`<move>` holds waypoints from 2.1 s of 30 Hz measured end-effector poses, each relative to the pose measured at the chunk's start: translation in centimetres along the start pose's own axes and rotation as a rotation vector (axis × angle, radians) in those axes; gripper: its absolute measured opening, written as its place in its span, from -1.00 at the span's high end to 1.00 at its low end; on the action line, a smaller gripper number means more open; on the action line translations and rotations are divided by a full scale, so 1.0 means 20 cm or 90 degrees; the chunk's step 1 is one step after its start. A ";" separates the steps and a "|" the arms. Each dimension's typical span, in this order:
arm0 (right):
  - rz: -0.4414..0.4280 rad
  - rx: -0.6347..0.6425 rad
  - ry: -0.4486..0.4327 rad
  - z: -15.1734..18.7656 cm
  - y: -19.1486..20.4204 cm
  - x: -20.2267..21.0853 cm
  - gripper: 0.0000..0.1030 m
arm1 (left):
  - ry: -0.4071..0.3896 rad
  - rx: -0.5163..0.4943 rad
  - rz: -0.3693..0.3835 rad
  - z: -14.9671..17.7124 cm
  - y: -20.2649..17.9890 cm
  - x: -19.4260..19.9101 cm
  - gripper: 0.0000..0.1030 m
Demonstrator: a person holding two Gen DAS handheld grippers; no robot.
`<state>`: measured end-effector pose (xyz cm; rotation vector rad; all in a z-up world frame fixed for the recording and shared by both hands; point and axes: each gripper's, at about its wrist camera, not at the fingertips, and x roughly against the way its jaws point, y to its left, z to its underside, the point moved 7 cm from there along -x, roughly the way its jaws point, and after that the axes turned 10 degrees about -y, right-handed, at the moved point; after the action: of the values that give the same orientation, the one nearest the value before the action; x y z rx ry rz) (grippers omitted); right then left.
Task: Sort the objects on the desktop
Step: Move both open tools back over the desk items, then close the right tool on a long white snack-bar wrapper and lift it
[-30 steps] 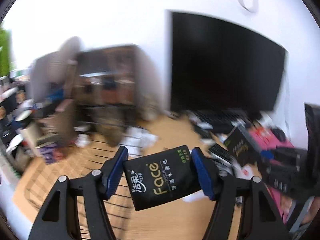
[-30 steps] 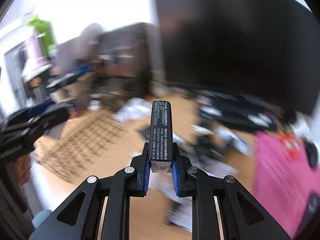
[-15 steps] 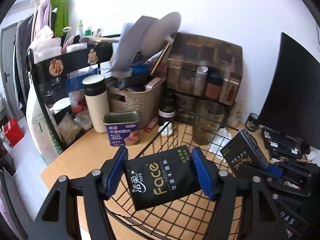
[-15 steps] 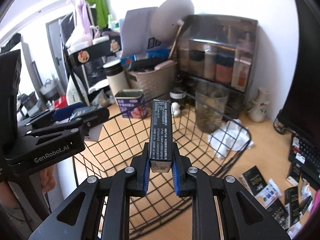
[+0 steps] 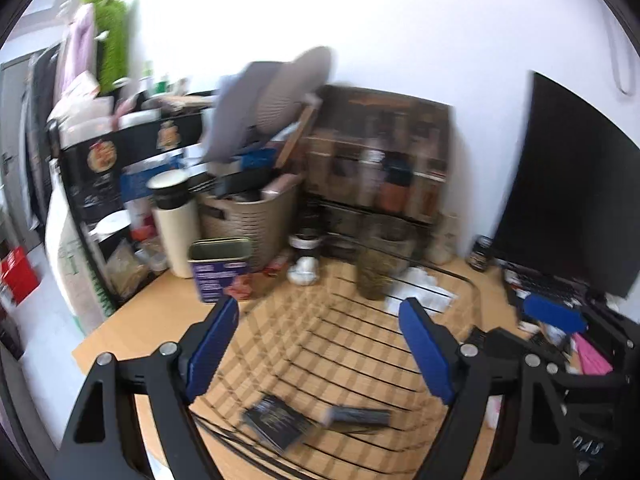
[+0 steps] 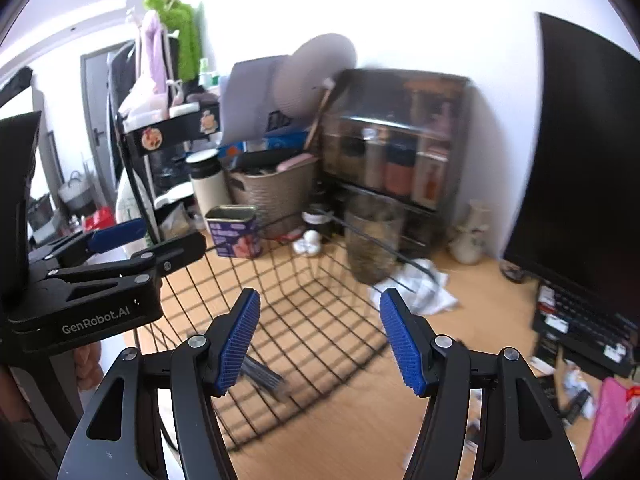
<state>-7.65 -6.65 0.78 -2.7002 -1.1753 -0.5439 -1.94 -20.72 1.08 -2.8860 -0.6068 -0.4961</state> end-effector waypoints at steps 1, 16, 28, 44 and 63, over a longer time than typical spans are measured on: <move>0.013 -0.003 0.000 0.01 -0.06 0.05 -0.20 | -0.001 -0.011 0.019 0.01 -0.08 0.02 -0.62; 0.251 -0.182 0.109 0.71 -1.09 0.67 -0.20 | 0.156 -0.210 0.281 0.64 -1.23 0.02 -0.62; 0.265 -0.253 0.155 0.92 -1.23 0.60 -0.20 | 0.212 -0.220 0.291 0.78 -1.35 -0.17 -0.62; 0.225 -0.259 0.174 0.95 -1.21 0.46 0.49 | 0.233 -0.239 0.289 0.84 -1.36 -0.24 -0.62; 0.187 -0.286 0.181 0.99 -1.15 0.52 -0.19 | 0.227 -0.247 0.279 0.81 -1.35 -0.20 -0.62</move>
<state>-12.63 21.59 -13.71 -2.9348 -0.6266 -1.2150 -11.95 5.67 -13.26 -3.0180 0.1957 -1.1175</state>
